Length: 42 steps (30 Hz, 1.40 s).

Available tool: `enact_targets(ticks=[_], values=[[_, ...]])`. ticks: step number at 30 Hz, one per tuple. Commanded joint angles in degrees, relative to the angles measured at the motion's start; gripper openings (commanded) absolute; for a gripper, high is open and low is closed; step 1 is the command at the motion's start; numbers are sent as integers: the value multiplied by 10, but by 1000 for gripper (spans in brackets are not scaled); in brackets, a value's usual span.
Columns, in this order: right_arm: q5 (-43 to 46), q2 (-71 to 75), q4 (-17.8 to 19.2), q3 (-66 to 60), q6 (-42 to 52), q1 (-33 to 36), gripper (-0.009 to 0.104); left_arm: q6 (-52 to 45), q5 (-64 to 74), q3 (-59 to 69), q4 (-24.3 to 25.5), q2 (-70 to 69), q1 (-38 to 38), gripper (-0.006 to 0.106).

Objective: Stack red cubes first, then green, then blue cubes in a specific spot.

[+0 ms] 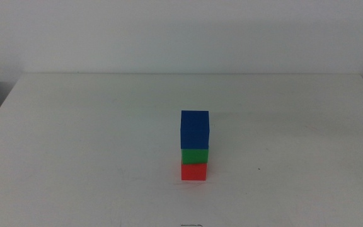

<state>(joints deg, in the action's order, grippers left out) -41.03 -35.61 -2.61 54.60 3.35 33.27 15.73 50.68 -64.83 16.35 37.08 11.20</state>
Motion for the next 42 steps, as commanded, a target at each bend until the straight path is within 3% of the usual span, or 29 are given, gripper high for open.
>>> enact_targets(ticks=[1, 5, 10, 12, 15, 19, 21, 25, 28, 32, 37, 42], values=[[44, -2, 11, 10, 7, -4, 72, 4, -47, -3, 4, -5, 0, 94], [81, -1, 46, -13, 7, -5, 72, 4, -50, 45, -18, -30, 0, 94], [201, 14, 114, -67, 7, -24, 72, 4, -108, 137, -20, -78, 0, 94], [241, 19, 97, -95, 7, -56, 72, 4, -151, 184, -5, -99, 0, 94], [267, 29, 31, -141, 7, -120, 72, 4, -214, 254, -1, -128, 0, 94], [269, 51, -20, -204, 7, -221, 72, 4, -271, 344, -39, -167, 0, 94], [271, 68, -16, -239, 7, -267, 72, 4, -286, 382, -65, -188, 0, 94], [291, 122, -10, -315, 7, -320, 72, 4, -297, 454, -71, -237, -1, 94], [294, 179, -10, -377, 7, -324, 72, 4, -303, 494, -87, -283, -16, 94], [297, 238, 8, -457, 7, -324, 72, 4, -303, 531, -146, -340, -70, 94], [299, 291, 16, -528, 7, -324, 72, 4, -318, 566, -152, -383, -126, 94], [307, 319, 17, -552, 7, -324, 72, 4, -439, 619, -151, -390, -130, 94]])
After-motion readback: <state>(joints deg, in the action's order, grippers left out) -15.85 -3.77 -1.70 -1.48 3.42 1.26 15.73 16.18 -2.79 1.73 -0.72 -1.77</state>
